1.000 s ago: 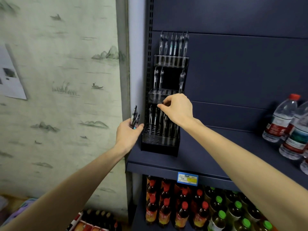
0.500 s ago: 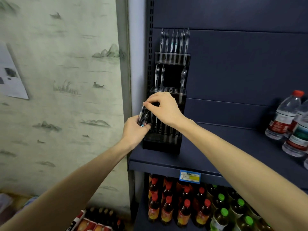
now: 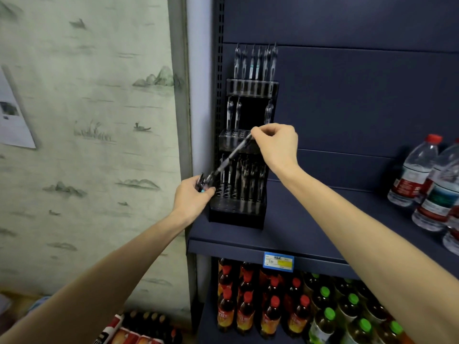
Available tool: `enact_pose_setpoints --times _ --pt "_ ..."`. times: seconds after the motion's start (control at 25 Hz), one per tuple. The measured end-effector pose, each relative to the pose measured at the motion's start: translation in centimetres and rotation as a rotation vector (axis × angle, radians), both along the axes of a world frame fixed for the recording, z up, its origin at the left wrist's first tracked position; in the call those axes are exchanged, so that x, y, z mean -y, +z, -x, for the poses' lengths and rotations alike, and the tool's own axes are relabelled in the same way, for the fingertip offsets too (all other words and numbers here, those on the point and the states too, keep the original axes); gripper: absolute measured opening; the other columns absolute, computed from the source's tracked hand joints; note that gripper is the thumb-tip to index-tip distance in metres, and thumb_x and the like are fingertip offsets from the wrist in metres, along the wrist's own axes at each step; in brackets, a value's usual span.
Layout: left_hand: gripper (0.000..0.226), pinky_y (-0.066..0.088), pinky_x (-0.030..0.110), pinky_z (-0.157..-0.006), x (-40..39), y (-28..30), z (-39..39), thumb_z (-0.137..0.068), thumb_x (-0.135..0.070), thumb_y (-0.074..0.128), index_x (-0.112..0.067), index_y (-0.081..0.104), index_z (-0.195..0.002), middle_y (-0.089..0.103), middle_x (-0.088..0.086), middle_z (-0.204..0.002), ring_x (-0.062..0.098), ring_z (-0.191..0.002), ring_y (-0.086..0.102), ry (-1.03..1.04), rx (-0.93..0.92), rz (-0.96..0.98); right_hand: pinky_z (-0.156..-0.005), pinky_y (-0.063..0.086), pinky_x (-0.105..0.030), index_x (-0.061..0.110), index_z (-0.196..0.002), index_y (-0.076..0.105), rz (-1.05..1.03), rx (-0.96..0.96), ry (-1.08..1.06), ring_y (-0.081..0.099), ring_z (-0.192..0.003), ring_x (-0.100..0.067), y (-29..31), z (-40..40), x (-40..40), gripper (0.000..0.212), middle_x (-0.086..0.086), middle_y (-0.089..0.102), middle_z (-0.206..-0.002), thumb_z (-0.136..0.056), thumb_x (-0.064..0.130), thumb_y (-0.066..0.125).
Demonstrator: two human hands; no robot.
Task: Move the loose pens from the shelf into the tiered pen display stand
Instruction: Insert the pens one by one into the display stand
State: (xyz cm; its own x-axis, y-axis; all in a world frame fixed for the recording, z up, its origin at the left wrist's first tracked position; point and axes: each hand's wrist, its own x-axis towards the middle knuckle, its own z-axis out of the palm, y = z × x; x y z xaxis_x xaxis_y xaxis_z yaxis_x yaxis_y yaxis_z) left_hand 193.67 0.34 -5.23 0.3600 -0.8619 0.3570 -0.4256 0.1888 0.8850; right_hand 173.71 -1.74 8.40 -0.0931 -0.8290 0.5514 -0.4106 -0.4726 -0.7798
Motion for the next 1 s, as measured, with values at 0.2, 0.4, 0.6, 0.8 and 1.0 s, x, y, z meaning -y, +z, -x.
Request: enact_pose_setpoints --times 0.2,0.4,0.6,0.8,1.0 --pt "0.032 0.031 0.035 -0.055 0.8 1.3 -0.7 -0.075 -0.047 0.072 -0.023 0.054 -0.063 0.051 -0.006 -0.054 0.021 -0.058 0.044 0.041 -0.302 0.009 -0.064 0.058 -0.039 0.022 -0.062 0.071 0.126 -0.331 -0.022 0.061 -0.06 -0.009 -0.8 0.7 0.3 0.027 0.007 0.07 -0.067 -0.087 0.029 0.064" --pt "0.037 0.03 0.035 -0.052 0.7 1.6 0.0 -0.087 -0.051 0.067 -0.023 0.05 -0.07 0.047 -0.006 -0.054 0.019 -0.049 0.039 -0.01 -0.31 0.08 -0.076 0.052 -0.036 0.024 -0.066 0.069 0.174 -0.506 -0.008 0.054 -0.101 -0.013 -1.8 0.5 0.6 0.026 0.014 0.068 -0.084 -0.09 0.033 0.061" --pt "0.045 0.037 0.037 -0.058 0.2 1.1 -0.2 -0.085 -0.062 0.064 -0.021 0.049 -0.071 0.05 -0.002 -0.055 0.022 -0.051 0.045 0.007 -0.277 0.069 -0.075 0.049 -0.032 0.023 -0.082 0.077 0.241 -0.452 -0.05 0.054 -0.104 -0.011 -1.3 0.5 0.8 0.022 0.015 0.071 -0.09 -0.092 0.033 0.061" --pt "0.041 0.04 0.03 -0.051 0.1 0.8 -0.2 -0.099 -0.045 0.063 -0.017 0.048 -0.074 0.05 -0.001 -0.053 0.019 -0.045 0.046 0.029 -0.251 0.056 -0.064 0.047 -0.03 0.033 -0.054 0.051 0.236 -0.484 -0.018 0.052 -0.078 -0.014 -1.3 0.1 0.5 0.039 0.015 0.055 -0.056 -0.092 0.032 0.057" --pt "0.041 0.04 0.029 -0.048 -0.2 1.0 0.3 -0.1 -0.044 0.061 -0.014 0.049 -0.075 0.05 0.002 -0.051 0.02 -0.042 0.045 0.009 -0.197 0.067 -0.071 0.046 -0.032 0.027 -0.069 0.067 0.252 -0.508 -0.004 0.054 -0.1 -0.013 -1.2 -0.2 0.1 0.028 0.015 0.067 -0.076 -0.095 0.033 0.058"
